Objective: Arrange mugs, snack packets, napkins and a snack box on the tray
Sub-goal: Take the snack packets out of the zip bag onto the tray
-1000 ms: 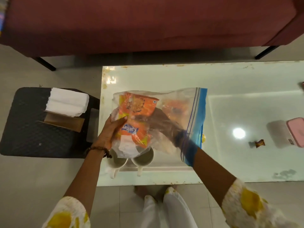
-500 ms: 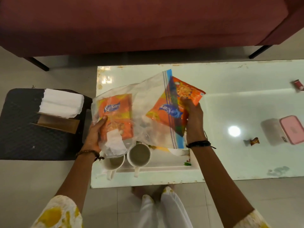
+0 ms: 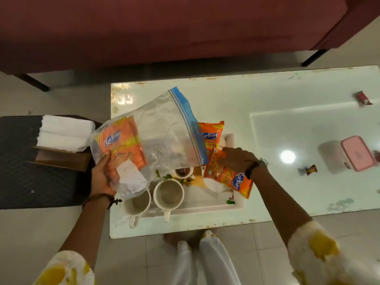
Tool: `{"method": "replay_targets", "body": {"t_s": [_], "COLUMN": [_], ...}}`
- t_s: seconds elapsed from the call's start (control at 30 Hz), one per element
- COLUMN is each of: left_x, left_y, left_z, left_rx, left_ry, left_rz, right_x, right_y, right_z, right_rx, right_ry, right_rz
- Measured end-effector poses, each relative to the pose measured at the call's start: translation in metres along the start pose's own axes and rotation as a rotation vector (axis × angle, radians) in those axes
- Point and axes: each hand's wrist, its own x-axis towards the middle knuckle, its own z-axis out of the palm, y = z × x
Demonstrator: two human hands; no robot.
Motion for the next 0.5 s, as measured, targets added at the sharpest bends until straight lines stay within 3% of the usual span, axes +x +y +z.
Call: {"method": "replay_targets", "body": {"t_s": [0.1,0.23,0.37,0.5], "left_x": [0.002,0.002,0.002,0.003], "left_y": [0.001,-0.001,-0.004,-0.006], "left_z": [0.004,0.009,0.01,0.009], "left_rx": [0.018,0.004,0.009,-0.007], "left_ry": [-0.009,-0.029,-0.028,-0.014], "left_rz": [-0.019,-0.038,-0.086,-0.084], "right_x": [0.016,0.03,0.041,0.032], "right_y": [-0.011,-0.014,-0.01,-0.014], "right_z": [-0.005,-0.003,0.008,0.012], "right_rx": [-0.37,-0.693,-0.904,-0.953], "right_ry": [-0.181,-0.292,-0.21,0.08], "right_rz": [-0.062,-0.051,-0.07,-0.13]}}
